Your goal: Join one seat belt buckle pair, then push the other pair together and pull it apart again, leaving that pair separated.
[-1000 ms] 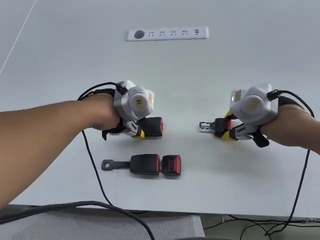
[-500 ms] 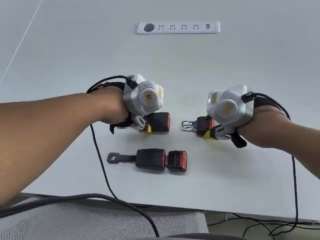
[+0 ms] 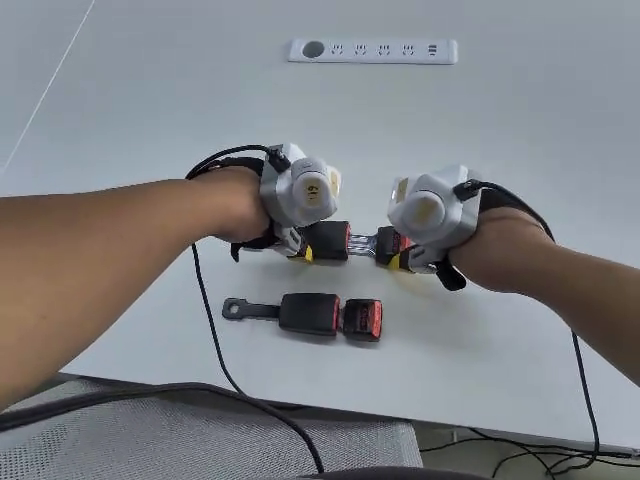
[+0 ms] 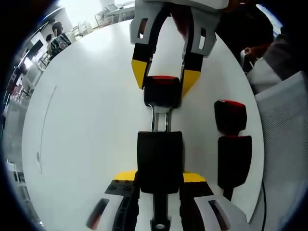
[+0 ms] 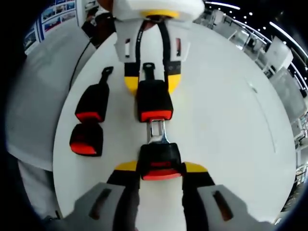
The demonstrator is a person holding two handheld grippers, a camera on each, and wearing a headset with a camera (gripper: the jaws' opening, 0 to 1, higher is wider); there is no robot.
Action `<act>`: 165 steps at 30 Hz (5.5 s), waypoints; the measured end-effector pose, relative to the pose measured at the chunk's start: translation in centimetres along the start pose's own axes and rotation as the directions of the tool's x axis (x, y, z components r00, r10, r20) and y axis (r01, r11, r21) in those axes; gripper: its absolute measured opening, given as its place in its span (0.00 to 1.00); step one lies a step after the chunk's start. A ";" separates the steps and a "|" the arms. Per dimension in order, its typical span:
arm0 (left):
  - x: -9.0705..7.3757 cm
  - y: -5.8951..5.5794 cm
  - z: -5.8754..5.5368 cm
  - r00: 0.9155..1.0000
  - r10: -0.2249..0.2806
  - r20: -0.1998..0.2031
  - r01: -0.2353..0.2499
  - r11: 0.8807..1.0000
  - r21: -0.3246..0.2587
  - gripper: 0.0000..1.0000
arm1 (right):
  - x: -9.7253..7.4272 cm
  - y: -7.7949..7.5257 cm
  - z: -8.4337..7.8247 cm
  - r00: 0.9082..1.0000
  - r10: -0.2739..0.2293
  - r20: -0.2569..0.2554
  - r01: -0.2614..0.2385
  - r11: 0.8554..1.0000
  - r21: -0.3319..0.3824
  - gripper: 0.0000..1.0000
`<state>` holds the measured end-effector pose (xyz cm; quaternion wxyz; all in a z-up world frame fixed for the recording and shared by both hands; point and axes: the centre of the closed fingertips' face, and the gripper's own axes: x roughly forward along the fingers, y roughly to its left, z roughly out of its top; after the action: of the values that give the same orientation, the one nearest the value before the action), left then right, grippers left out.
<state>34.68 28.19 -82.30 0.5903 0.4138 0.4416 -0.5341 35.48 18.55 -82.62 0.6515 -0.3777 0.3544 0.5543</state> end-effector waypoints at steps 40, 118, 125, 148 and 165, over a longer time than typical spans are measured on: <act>0.3 0.0 0.0 1.000 -0.006 -0.004 0.006 0.999 0.038 0.31 | 1.3 0.4 2.7 0.998 0.031 0.048 -0.030 0.999 -0.016 0.30; -6.6 -4.0 -5.1 0.946 0.314 0.083 -0.288 0.928 -0.236 0.49 | -11.3 3.7 -11.5 0.970 -0.235 0.066 0.217 0.954 0.205 0.62; -10.0 -7.0 -7.1 0.900 0.412 0.143 -0.317 0.843 -0.434 0.62 | -13.6 5.9 -9.1 0.945 -0.285 0.162 0.227 0.925 0.304 0.70; -15.5 -10.5 -13.3 0.840 0.521 0.153 -0.322 0.705 -0.632 1.00 | -16.9 9.1 -10.4 0.907 -0.358 0.221 0.225 0.857 0.463 1.00; -14.9 -12.7 -13.9 0.831 0.514 0.212 -0.261 0.698 -0.667 0.99 | -16.8 10.7 -10.2 0.896 -0.372 0.243 0.203 0.830 0.519 1.00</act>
<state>20.30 44.38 -71.89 0.8665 0.1725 0.3663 -0.2918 22.23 2.96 -73.59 0.8518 -0.1540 0.3032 0.3983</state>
